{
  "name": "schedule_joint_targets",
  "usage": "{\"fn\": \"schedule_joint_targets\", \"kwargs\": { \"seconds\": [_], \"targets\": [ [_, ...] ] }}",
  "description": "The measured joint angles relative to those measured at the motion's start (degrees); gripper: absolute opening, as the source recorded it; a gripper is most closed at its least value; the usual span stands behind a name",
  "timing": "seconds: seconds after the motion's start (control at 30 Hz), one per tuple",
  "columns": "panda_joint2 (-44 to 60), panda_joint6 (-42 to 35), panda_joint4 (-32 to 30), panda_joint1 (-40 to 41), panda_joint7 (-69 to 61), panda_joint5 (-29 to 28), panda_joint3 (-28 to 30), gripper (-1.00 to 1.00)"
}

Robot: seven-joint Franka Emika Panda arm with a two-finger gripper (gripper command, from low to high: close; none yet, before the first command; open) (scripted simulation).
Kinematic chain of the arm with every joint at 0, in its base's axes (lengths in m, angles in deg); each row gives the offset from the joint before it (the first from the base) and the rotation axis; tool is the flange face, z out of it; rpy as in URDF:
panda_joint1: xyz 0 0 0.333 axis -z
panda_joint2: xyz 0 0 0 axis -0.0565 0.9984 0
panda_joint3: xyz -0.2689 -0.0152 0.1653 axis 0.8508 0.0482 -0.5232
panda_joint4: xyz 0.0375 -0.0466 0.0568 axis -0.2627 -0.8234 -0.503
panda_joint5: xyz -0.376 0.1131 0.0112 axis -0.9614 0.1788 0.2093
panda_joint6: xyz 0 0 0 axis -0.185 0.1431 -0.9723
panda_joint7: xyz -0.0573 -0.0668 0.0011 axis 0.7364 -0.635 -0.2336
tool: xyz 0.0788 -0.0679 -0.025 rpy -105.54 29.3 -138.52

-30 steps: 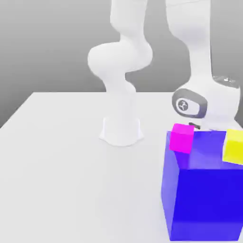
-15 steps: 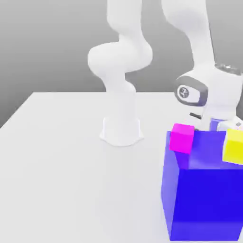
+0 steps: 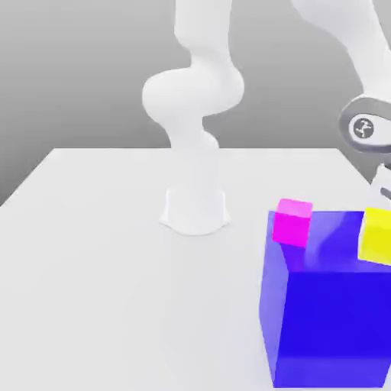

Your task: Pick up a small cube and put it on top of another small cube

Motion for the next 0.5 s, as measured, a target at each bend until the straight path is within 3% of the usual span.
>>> {"fn": "schedule_joint_targets", "kwargs": {
  "seconds": [0.13,0.27,0.3,0.5],
  "targets": [
    [3.2,-3.3,5.5,0.5,8.8,1.2,3.1,-1.0],
    [10.3,1.7,6.8,1.5,10.4,1.8,4.5,-1.0],
    [12.0,3.2,6.9,1.3,10.4,1.9,4.8,1.0],
    [12.9,4.0,7.0,1.2,10.4,1.8,4.8,1.0]
  ]
}}
